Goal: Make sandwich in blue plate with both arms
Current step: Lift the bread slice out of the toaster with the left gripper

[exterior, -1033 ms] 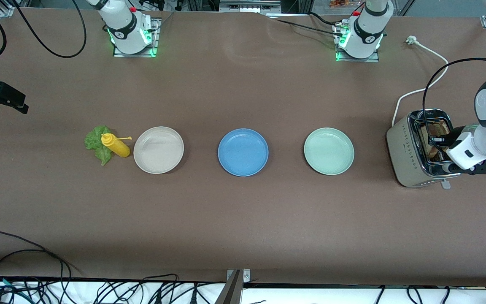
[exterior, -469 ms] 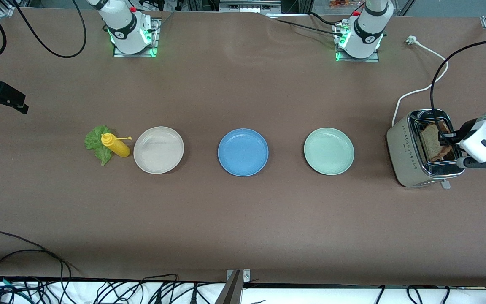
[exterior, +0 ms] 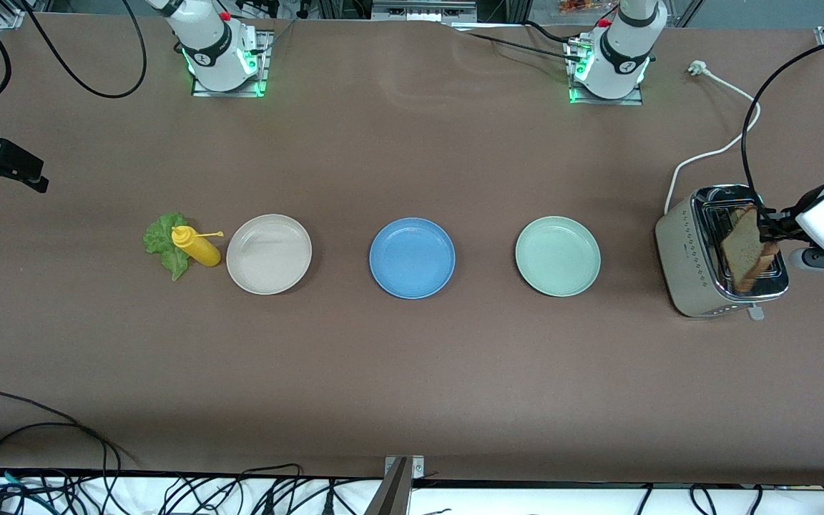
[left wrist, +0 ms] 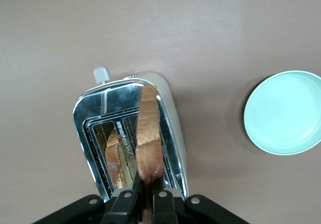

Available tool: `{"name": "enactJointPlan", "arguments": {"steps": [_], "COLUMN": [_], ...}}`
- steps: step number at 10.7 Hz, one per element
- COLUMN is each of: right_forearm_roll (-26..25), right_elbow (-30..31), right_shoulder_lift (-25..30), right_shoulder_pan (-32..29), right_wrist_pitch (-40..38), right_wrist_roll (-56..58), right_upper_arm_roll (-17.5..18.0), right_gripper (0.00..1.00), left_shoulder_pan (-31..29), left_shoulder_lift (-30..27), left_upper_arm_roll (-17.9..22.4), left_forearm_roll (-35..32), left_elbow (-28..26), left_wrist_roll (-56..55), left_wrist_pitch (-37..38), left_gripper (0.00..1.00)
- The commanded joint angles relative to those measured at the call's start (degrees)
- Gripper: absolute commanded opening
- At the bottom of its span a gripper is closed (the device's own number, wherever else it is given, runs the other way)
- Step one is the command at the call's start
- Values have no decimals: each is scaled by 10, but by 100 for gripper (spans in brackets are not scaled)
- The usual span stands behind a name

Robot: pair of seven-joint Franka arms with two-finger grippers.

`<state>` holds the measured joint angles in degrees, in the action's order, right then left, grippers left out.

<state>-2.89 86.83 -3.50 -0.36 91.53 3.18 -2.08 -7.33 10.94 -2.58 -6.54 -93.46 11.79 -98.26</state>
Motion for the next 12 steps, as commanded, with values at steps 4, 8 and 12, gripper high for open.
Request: {"name": "enactJointPlan", "arguments": {"steps": [4, 8, 12], "right_forearm_roll": [7, 7, 7], "right_elbow": [-8, -8, -8], "right_shoulder_lift": [-1, -1, -1], "right_shoulder_pan": [-1, -1, -1], "right_wrist_pitch": [-6, -6, -6], "right_wrist_roll": [2, 2, 2], "right_upper_arm_roll": [1, 1, 1], "right_gripper": [100, 100, 100], "left_shoulder_pan": [43, 82, 115], "left_shoulder_lift": [-13, 2, 26], "left_upper_arm_roll": [1, 1, -1], "left_forearm_roll": [38, 138, 246], "left_elbow": [24, 23, 22], "left_wrist_roll": [11, 10, 2], "left_wrist_pitch": [11, 22, 39], "left_gripper": [0, 0, 0]}}
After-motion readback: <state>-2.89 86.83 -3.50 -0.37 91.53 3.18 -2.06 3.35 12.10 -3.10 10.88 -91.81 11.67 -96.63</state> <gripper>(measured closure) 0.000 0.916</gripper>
